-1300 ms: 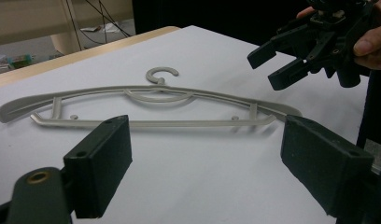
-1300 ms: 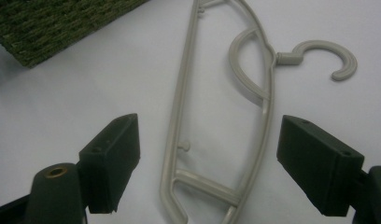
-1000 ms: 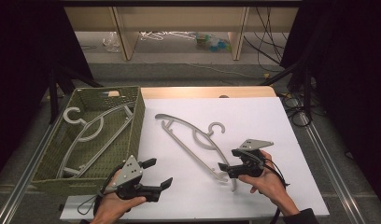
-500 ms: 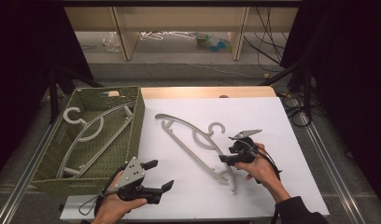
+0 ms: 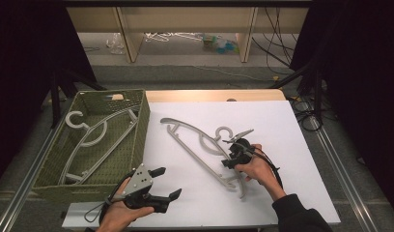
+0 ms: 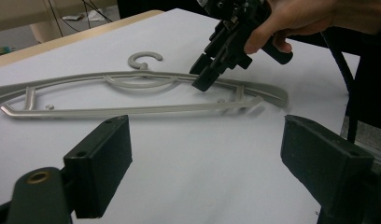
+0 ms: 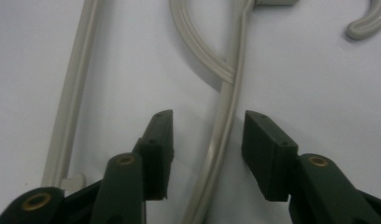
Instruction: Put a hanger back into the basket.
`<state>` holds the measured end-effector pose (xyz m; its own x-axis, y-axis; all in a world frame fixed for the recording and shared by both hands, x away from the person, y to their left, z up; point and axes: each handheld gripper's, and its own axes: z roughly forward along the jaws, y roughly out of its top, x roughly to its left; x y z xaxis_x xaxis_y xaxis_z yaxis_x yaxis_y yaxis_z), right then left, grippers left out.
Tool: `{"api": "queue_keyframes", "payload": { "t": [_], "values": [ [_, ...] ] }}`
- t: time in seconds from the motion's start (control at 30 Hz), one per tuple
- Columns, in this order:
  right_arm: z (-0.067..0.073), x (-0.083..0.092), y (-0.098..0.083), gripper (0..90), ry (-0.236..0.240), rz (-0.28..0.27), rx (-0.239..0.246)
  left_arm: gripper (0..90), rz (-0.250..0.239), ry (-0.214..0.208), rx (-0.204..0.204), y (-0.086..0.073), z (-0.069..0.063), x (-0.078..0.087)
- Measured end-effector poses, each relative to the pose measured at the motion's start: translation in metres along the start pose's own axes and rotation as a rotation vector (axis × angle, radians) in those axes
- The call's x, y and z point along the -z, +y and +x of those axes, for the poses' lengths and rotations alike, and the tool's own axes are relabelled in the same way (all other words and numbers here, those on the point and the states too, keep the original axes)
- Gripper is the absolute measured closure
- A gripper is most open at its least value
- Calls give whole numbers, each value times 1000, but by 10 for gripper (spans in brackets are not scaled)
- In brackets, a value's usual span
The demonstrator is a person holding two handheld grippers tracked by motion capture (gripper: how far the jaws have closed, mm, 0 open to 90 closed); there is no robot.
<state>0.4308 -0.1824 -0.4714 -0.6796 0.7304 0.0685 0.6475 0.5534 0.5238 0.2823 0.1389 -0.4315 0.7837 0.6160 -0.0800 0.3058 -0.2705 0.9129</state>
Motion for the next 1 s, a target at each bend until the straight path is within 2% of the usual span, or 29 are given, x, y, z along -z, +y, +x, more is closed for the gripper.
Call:
{"api": "queue_keyframes", "payload": {
  "t": [0.07, 0.1, 0.2, 0.23, 0.3, 0.33, 0.37, 0.4, 0.5, 0.57, 0.63, 0.67, 0.87, 0.9, 0.93, 1.0],
  "values": [
    [0, 0, 1, 588, -14, 6, -2, 163, 3, -4, -7, 0, -1, 0],
    [-2, -1, 1, 630, -32, 7, 25, 163, -3, -7, -5, -1, -1, 1],
    [-2, -1, 2, 661, -32, 10, 14, 162, -11, -9, -2, -1, 0, 1],
    [-2, 0, 2, 695, -35, 13, 12, 162, -11, -11, -14, 0, 1, 1],
    [-3, 0, 2, 714, -34, 13, 19, 163, -12, -9, -4, -1, 1, 1],
    [-4, 0, 2, 744, -37, 13, 22, 163, -8, -5, -25, 0, 2, 2],
    [-4, 0, 2, 748, -40, 10, 24, 163, -9, -5, -22, 0, 1, 1],
    [-6, 1, 1, 752, -27, 13, 26, 163, -2, -3, -3, 0, 0, 1],
    [-8, 2, 1, 765, -20, 13, 34, 163, 0, -5, -14, 0, 0, 1],
    [-9, 4, 0, 782, -21, 29, 42, 163, -3, -5, -6, 0, 0, 1],
    [-11, 6, 0, 801, -25, 48, 55, 163, -8, -11, -23, 0, 2, 1],
    [-13, 7, -1, 813, -36, 56, 67, 163, -9, -7, -5, -1, 1, 1],
    [-12, 6, 1, 810, -46, 53, 70, 163, 1, -2, -7, -1, 0, 1],
    [-11, 5, 1, 807, -62, 59, 83, 163, 2, -8, -20, 0, 0, 0],
    [-9, 5, 2, 802, -67, 59, 69, 163, 2, -13, -31, 0, 1, 0],
    [-8, 4, 4, 793, -75, 66, 71, 163, 8, -11, -29, -1, 0, -1]
  ]
}}
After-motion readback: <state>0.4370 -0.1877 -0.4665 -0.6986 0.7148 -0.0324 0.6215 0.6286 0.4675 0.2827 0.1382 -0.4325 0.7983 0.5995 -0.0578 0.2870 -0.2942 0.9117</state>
